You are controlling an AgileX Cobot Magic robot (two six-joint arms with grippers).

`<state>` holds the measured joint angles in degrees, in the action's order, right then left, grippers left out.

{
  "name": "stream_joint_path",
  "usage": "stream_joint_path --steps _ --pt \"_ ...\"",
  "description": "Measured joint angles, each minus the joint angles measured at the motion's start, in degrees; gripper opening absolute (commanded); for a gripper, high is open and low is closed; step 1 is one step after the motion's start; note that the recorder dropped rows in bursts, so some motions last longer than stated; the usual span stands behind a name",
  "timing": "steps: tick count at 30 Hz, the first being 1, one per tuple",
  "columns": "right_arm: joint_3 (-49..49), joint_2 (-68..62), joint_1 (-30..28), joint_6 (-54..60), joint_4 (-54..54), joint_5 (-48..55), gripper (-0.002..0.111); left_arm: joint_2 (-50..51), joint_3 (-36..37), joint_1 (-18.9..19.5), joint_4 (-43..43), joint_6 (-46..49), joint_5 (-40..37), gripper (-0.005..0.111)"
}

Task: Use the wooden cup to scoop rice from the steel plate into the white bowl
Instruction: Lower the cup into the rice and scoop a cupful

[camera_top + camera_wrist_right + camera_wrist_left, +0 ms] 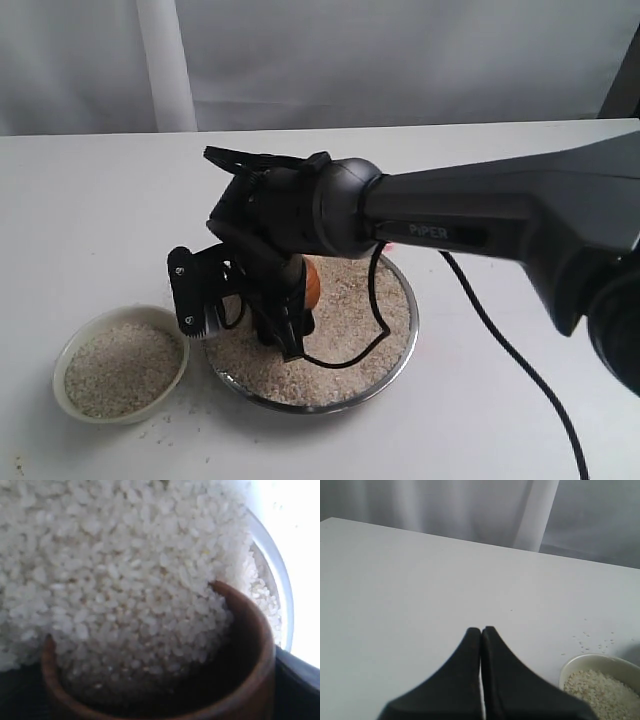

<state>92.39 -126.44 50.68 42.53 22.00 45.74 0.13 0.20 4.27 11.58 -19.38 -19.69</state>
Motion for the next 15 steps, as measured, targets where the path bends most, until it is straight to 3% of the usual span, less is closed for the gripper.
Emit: stream_joint_path --steps 15 --pt "-4.07 1.63 -3.54 5.39 -10.89 -4.63 0.0 0.0 0.0 0.0 0.0 0.0 0.0 0.0"
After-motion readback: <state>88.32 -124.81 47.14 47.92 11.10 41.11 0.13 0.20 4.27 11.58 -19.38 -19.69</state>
